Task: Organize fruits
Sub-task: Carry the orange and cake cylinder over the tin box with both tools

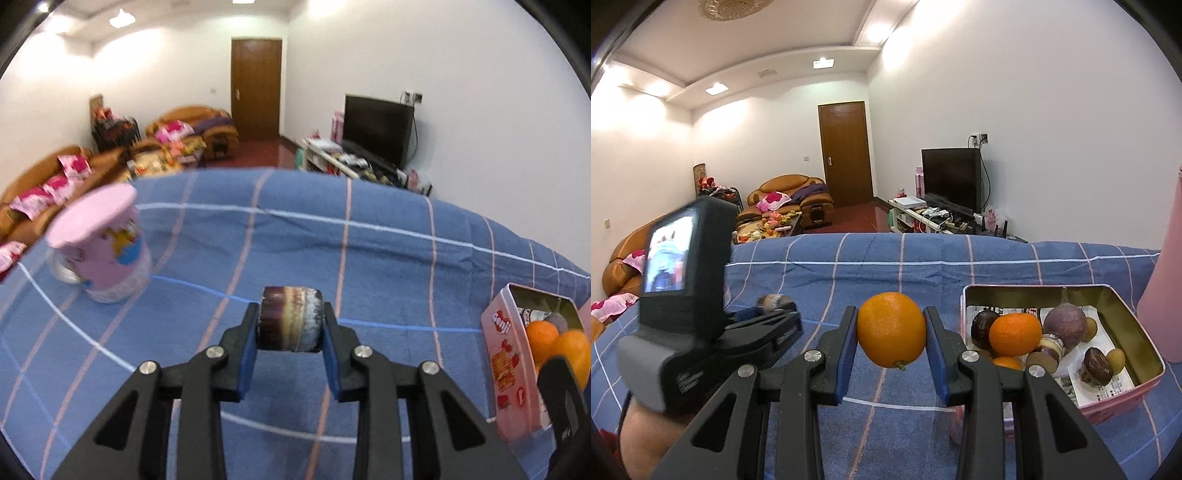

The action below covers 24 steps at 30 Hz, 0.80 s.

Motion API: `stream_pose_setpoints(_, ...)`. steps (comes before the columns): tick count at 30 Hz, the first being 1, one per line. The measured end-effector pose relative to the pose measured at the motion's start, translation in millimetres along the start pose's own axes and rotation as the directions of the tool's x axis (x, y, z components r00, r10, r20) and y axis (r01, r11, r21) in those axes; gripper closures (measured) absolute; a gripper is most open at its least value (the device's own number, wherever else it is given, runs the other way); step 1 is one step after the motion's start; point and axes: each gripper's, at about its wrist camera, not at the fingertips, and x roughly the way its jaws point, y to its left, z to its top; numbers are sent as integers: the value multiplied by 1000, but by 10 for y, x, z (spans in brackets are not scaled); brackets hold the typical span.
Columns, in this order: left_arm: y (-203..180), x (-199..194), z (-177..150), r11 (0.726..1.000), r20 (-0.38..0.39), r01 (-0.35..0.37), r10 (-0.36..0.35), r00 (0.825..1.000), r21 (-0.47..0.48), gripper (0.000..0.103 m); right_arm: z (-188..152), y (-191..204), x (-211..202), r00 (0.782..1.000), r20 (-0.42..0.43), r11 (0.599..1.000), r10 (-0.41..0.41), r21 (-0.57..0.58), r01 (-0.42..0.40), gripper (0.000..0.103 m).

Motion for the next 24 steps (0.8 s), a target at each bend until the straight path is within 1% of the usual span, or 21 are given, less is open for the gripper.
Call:
stream_pose_setpoints(3, -1, -142, -42, 1000, 40, -15, 15, 999, 19, 70, -14, 32, -48, 1000, 14, 1000, -16, -15, 16, 66)
stream_pose_setpoints(9, 26, -277, -57, 1000, 75, -18, 16, 997, 25, 70, -37, 66, -64, 1000, 12, 999, -29, -27, 30, 66)
stream_pose_setpoints(16, 64, -395, -128, 1000, 89, -24, 23, 996, 8, 70, -43, 103, -135, 999, 19, 999, -44, -28, 45, 66)
stream_pose_setpoints(24, 18, -507, -218, 999, 106, -31, 29, 994, 18, 70, -72, 100, -214, 998, 23, 998, -51, -41, 52, 66)
